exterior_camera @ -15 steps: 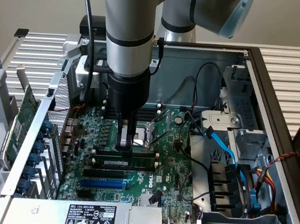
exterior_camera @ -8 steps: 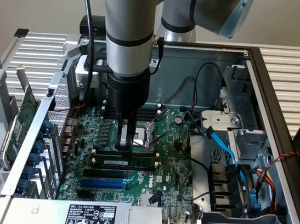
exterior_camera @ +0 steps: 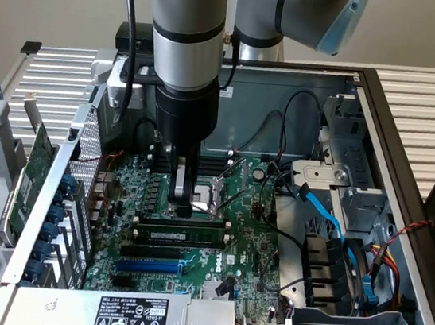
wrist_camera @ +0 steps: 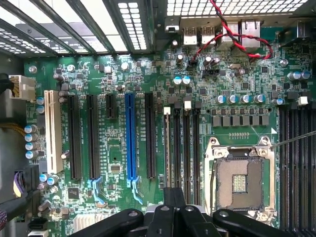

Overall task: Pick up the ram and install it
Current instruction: 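Press down the ram until it locks into place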

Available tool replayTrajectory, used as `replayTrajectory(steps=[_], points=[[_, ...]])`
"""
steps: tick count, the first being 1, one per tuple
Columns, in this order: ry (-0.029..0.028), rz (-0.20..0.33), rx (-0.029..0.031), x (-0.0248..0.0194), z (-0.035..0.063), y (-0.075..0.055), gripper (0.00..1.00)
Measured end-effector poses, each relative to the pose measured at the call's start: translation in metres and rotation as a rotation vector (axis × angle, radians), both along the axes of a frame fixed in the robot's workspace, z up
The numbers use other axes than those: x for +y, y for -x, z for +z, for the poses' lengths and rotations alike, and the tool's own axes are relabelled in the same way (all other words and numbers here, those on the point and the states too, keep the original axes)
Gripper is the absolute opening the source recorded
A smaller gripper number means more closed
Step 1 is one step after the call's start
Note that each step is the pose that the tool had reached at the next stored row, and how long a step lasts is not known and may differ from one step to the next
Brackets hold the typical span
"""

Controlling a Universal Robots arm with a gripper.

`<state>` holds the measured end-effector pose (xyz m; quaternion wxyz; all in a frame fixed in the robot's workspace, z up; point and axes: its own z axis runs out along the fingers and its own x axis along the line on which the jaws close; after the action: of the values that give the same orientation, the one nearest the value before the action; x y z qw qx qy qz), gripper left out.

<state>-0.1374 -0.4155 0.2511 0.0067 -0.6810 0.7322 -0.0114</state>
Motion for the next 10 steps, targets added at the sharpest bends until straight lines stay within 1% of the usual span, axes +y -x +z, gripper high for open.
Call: replayTrajectory(steps=[3,8,10], points=[[-0.0014,0.0,-0.0001,-0.0007,0.0003,0.0,0.11],[-0.0013,0.0,0.0,-0.0007,0.0004,0.0,0.11],[-0.0015,-0.009,0.0,-0.0006,0.0004,0.0,0.11]])
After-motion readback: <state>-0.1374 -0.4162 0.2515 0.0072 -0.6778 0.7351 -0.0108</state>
